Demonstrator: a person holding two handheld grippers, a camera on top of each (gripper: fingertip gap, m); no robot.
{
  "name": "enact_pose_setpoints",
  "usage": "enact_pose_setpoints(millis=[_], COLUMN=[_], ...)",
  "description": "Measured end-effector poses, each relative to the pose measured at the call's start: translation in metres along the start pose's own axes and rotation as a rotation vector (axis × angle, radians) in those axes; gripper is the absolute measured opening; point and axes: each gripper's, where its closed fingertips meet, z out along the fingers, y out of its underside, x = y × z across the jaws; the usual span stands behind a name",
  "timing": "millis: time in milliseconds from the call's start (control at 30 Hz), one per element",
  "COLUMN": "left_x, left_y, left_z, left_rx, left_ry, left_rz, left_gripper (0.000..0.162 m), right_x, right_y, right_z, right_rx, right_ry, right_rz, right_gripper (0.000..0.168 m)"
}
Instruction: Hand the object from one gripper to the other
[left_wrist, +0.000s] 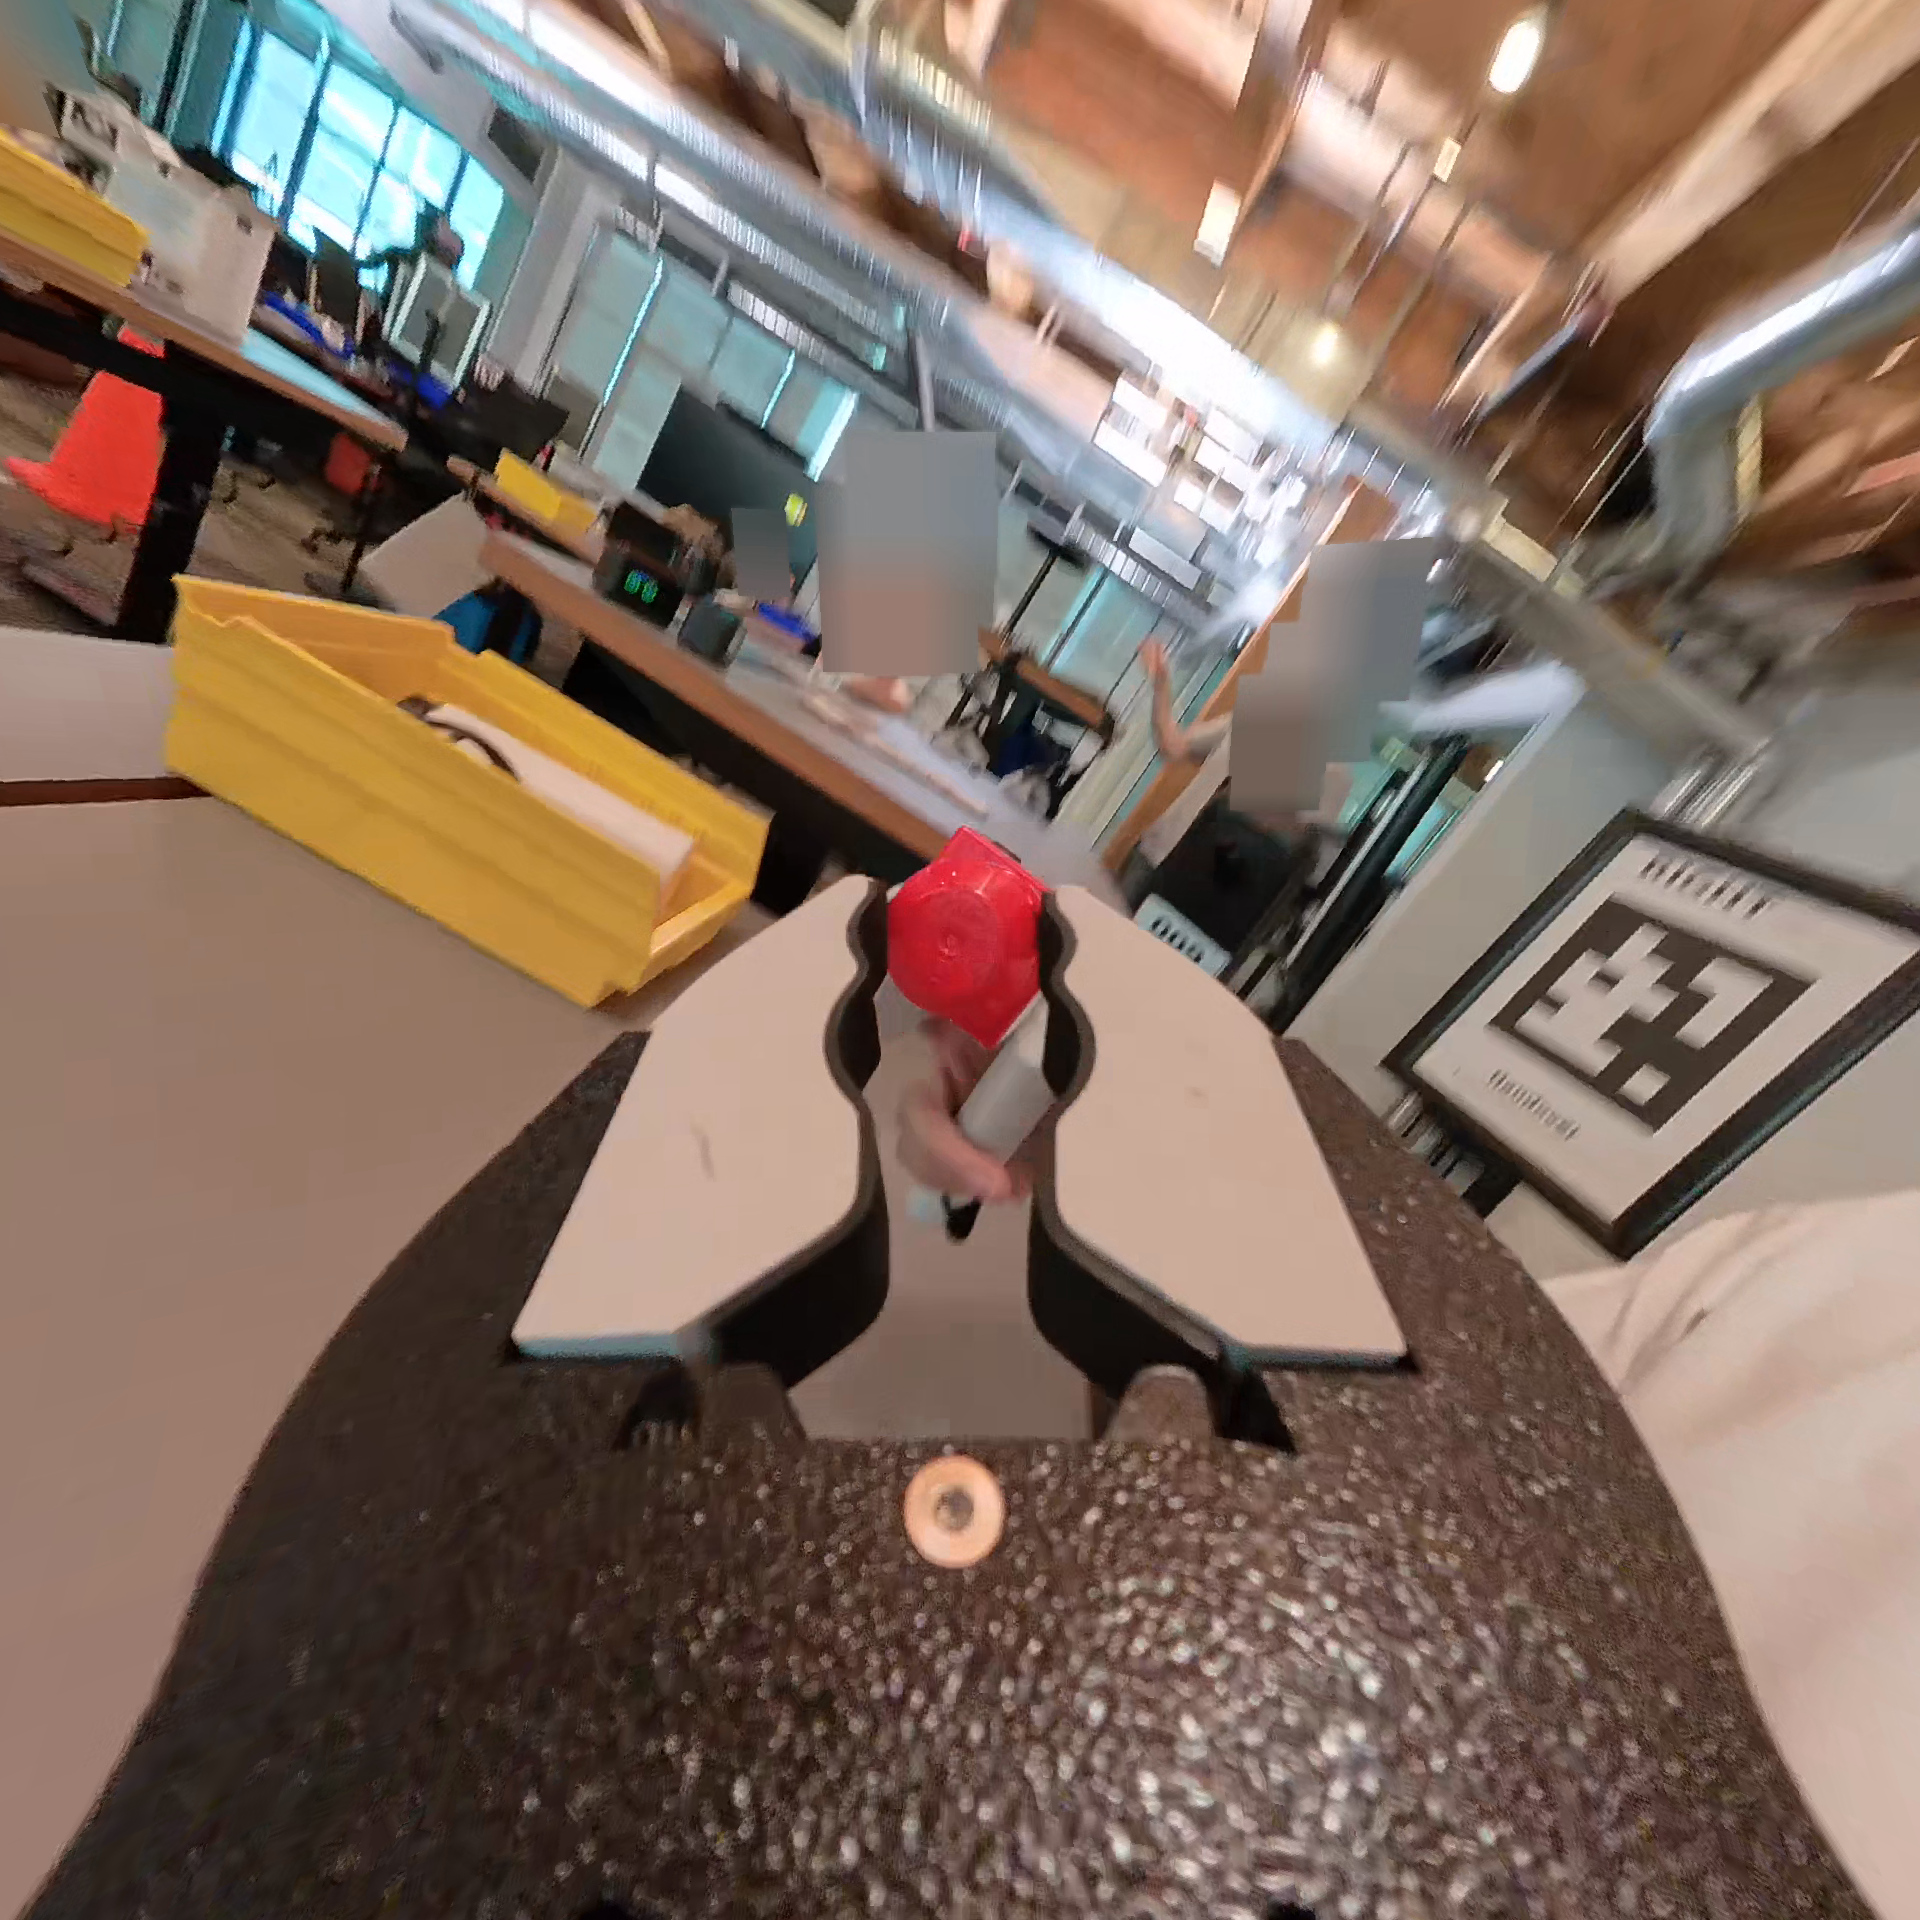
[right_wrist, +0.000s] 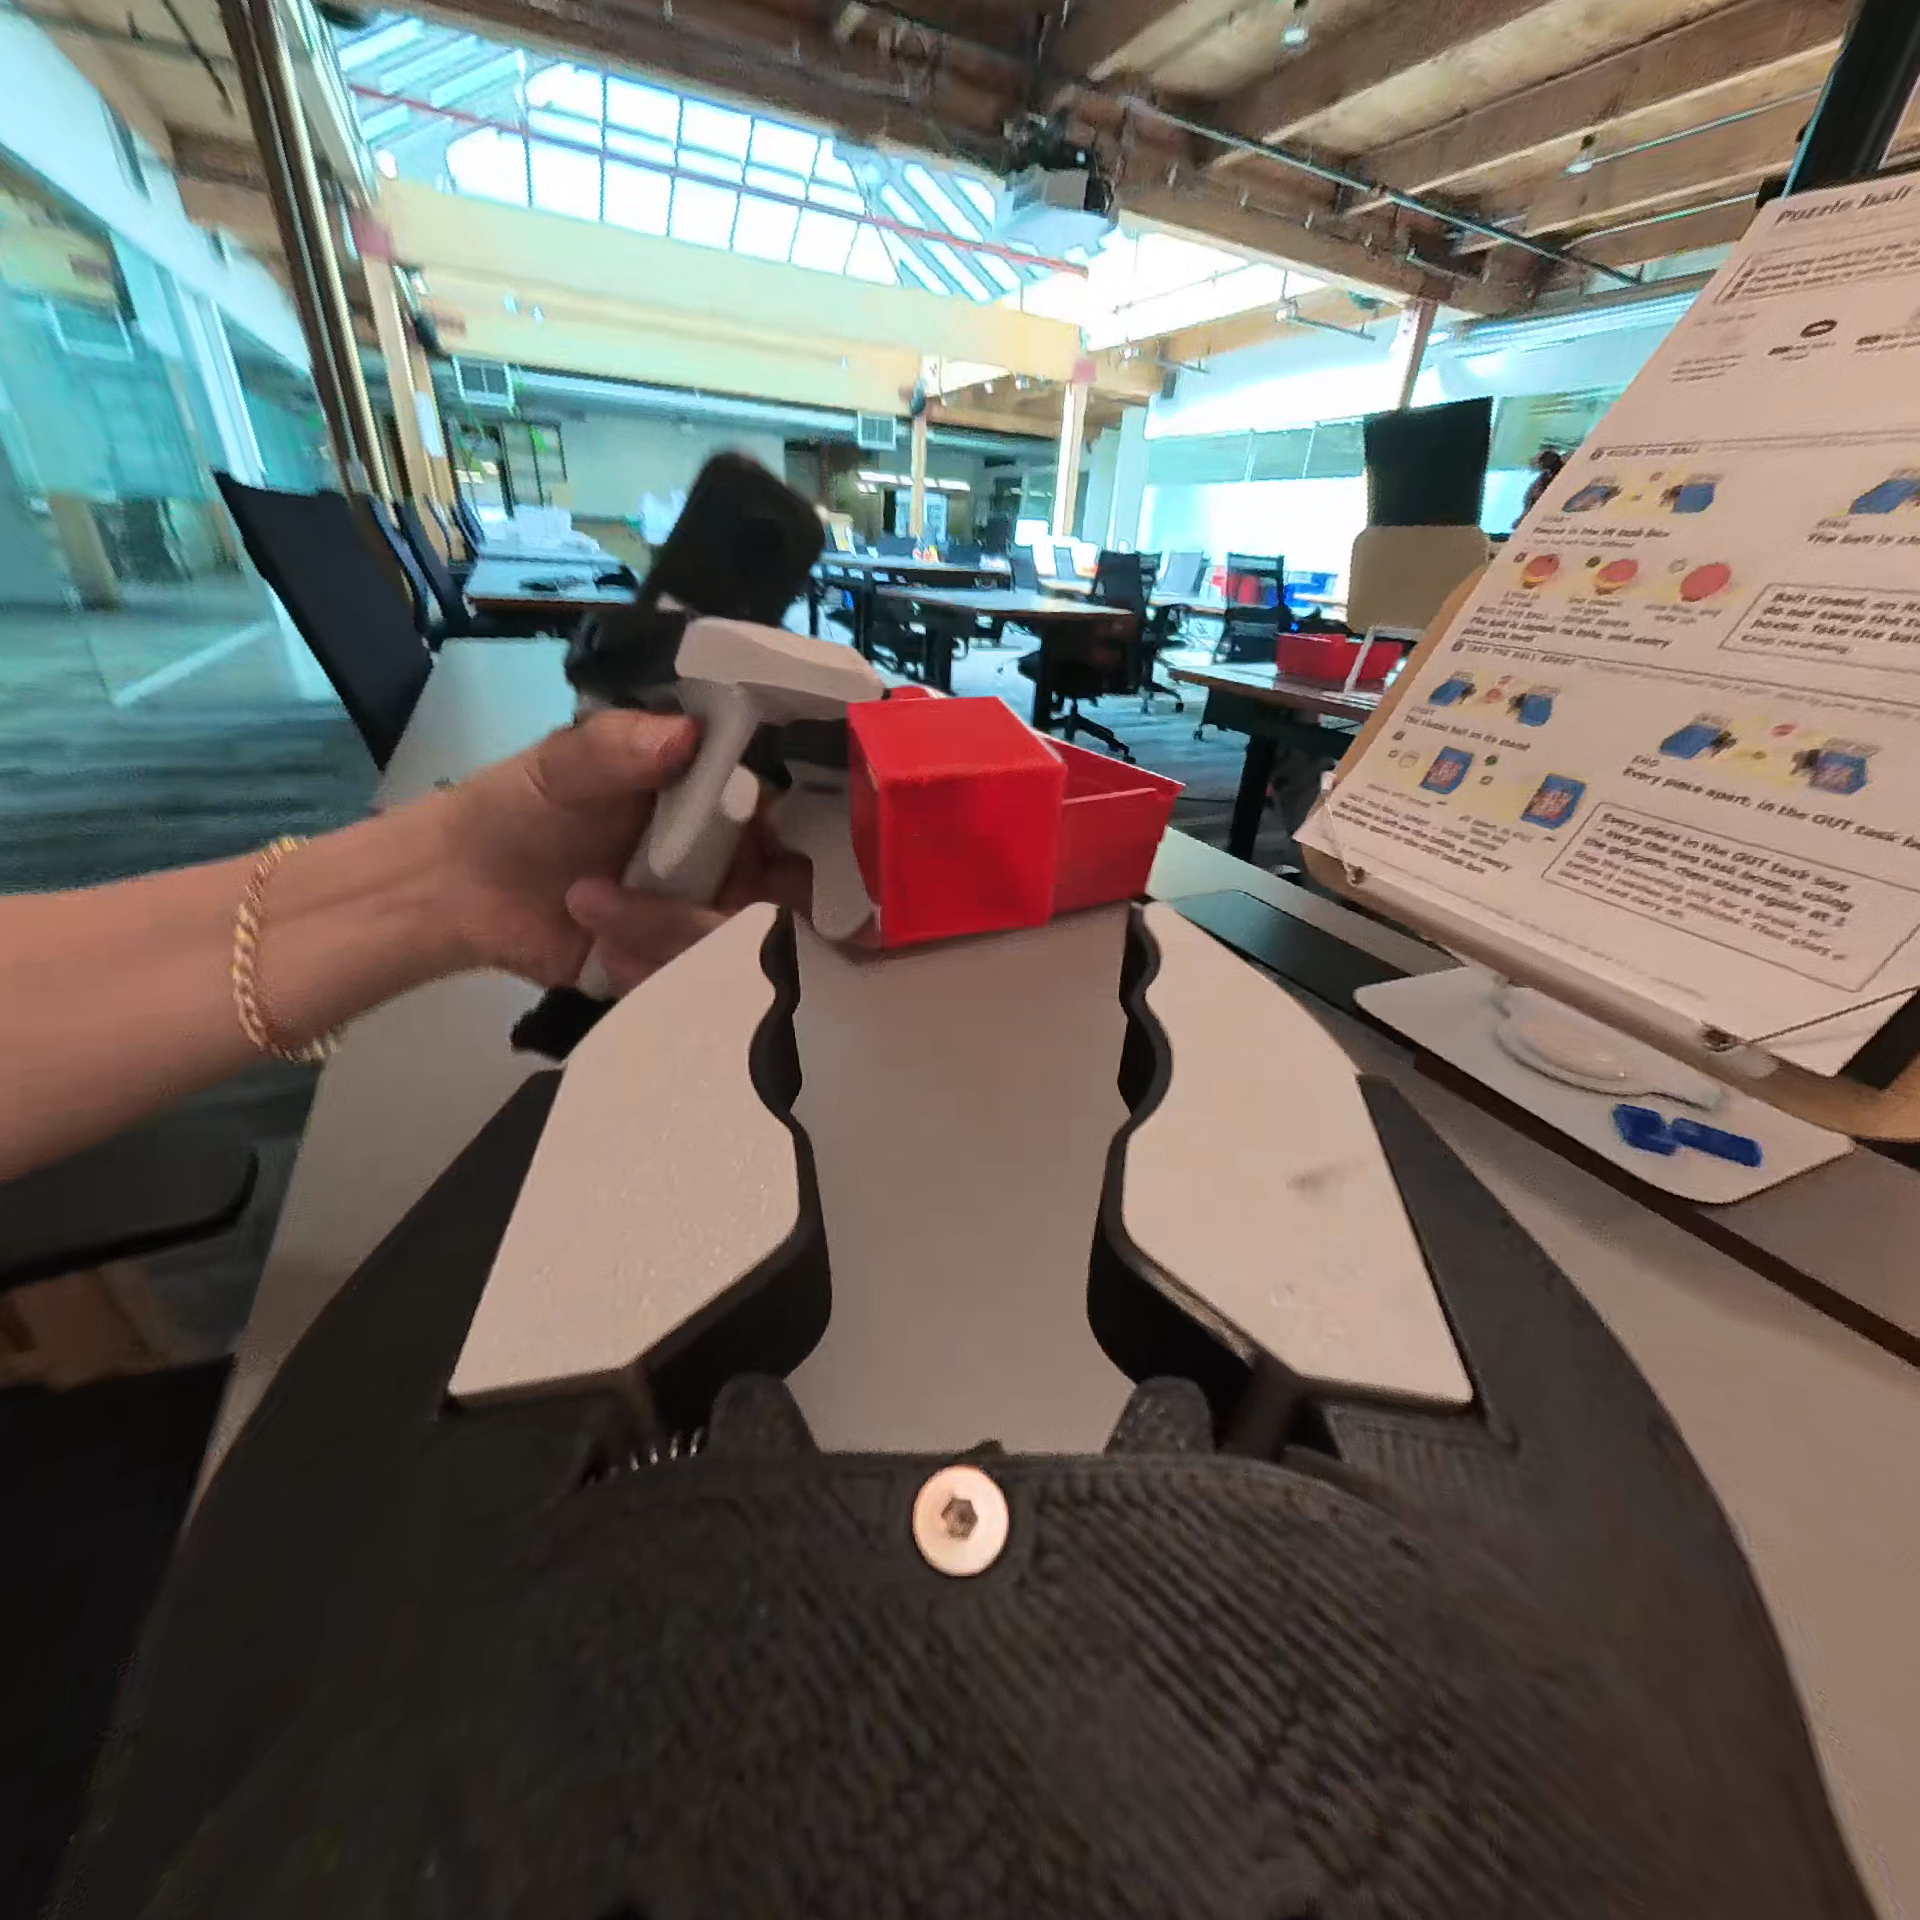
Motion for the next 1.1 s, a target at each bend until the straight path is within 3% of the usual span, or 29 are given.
enact_pose_setpoints(millis=[167, 267, 367, 433, 533, 633, 767, 967, 1100], left_x=[0.011, 0.016, 0.016, 0.019, 0.018, 0.013, 0.023, 0.022, 0.023], left_y=[-0.007, 0.004, 0.015, 0.018, 0.024, 0.028, 0.039, 0.059, 0.069], left_z=[-0.002, 0.004, 0.009, 0.009, 0.011, 0.011, 0.014, 0.012, 0.008], left_rx=[0.228, 0.256, 0.247, 0.234, 0.141, -0.024, -0.306, -0.602, -0.685], left_ry=[0.144, 0.194, 0.197, 0.219, 0.161, -0.004, -0.071, -0.065, -0.025], left_rz=[-0.144, -0.234, -0.245, -0.237, -0.102, 0.218, 0.614, 0.731, 0.744], left_gripper=[0.027, 0.027, 0.027, 0.027, 0.027, 0.042, 0.042, 0.045, 0.034], right_x=[-0.004, -0.002, -0.011, -0.014, -0.015, -0.016, -0.016, -0.029, -0.036], right_y=[-0.014, -0.019, -0.025, -0.025, -0.022, -0.008, 0.016, 0.026, 0.028], right_z=[0.004, 0.003, 0.001, -0.001, -0.006, -0.01, -0.013, -0.008, -0.008], right_rx=[0.138, 0.178, 0.206, 0.173, 0.089, -0.05, -0.222, -0.276, -0.288], right_ry=[-0.047, 0.006, -0.017, -0.044, -0.08, -0.115, -0.115, -0.167, -0.209], right_rz=[0.206, 0.126, 0.026, -0.002, -0.028, -0.051, -0.163, -0.192, -0.193], right_gripper=[0.058, 0.058, 0.037, 0.036, 0.036, 0.036, 0.036, 0.036, 0.036])
